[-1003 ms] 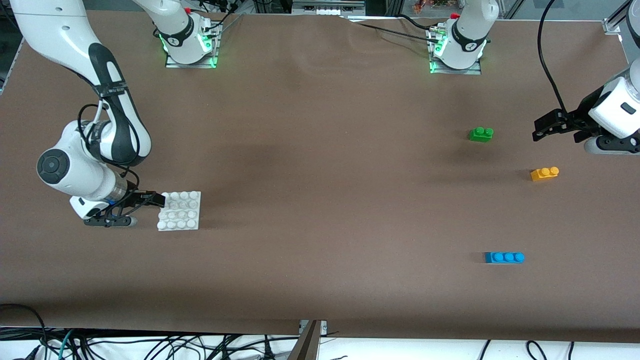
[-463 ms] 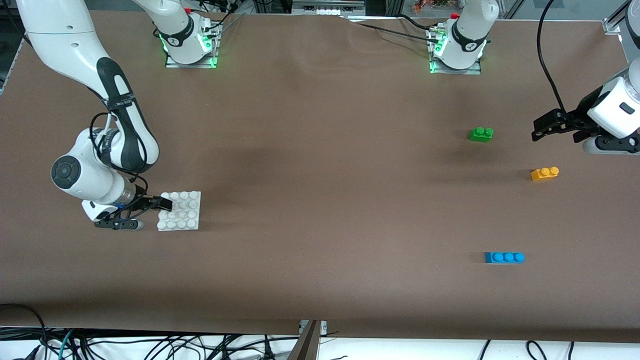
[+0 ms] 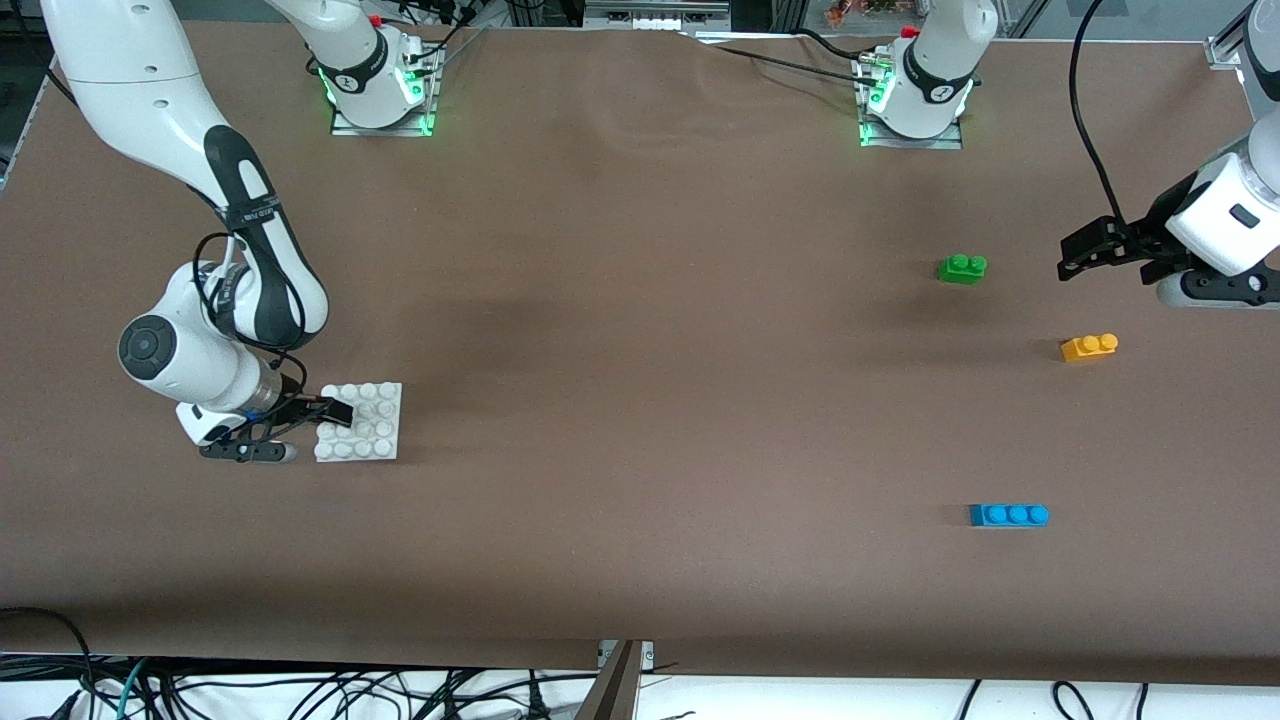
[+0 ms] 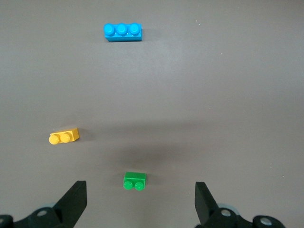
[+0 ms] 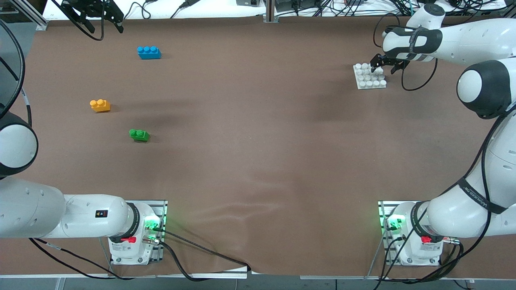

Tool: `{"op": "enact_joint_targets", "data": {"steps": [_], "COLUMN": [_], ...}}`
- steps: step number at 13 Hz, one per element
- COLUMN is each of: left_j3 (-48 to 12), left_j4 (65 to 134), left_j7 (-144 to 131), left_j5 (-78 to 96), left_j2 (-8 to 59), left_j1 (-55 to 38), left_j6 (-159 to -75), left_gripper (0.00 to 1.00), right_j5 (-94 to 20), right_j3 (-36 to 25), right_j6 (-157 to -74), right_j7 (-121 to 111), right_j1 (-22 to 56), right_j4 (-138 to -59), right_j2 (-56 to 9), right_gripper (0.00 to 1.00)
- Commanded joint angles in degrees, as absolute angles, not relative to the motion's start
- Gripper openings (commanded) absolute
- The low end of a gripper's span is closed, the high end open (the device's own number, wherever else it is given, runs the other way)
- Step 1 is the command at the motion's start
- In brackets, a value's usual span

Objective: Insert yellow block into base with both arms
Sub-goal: 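Push the white base plate with the right gripper toward the table middle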

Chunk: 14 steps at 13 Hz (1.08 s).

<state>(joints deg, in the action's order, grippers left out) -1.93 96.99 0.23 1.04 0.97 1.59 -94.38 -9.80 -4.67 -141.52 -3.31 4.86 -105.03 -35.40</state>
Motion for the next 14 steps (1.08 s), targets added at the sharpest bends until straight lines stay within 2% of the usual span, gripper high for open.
{"op": "enact_joint_targets", "data": {"steps": [1,7,14], "left_j3": [-2.46,-2.81,-3.25], "left_j4": [96.86,96.86,96.94], "left_j7": [-0.44,-0.44,-0.44], "left_j5": [0.44,0.44,0.35], "left_j2": [0.26,0.44,0.53], "left_j1": [1.76,1.93,2.02], "left_j6": [-93.08,-92.99,-92.64], "left_gripper": [1.0,1.0,1.0], "right_j5": [-10.9,-11.07,-13.27], "right_j3": [-4.48,-4.39,-3.52], "right_j6": [-143.17,-144.49,-146.6], "right_j7": [-3.43,-3.34,-3.43], "right_j1": [4.92,5.19,5.45], "right_j4": [-105.12,-105.12,-105.12], "right_j2": [-35.95,-37.0,-38.14], "right_gripper": [0.98,0.93,0.77]}}
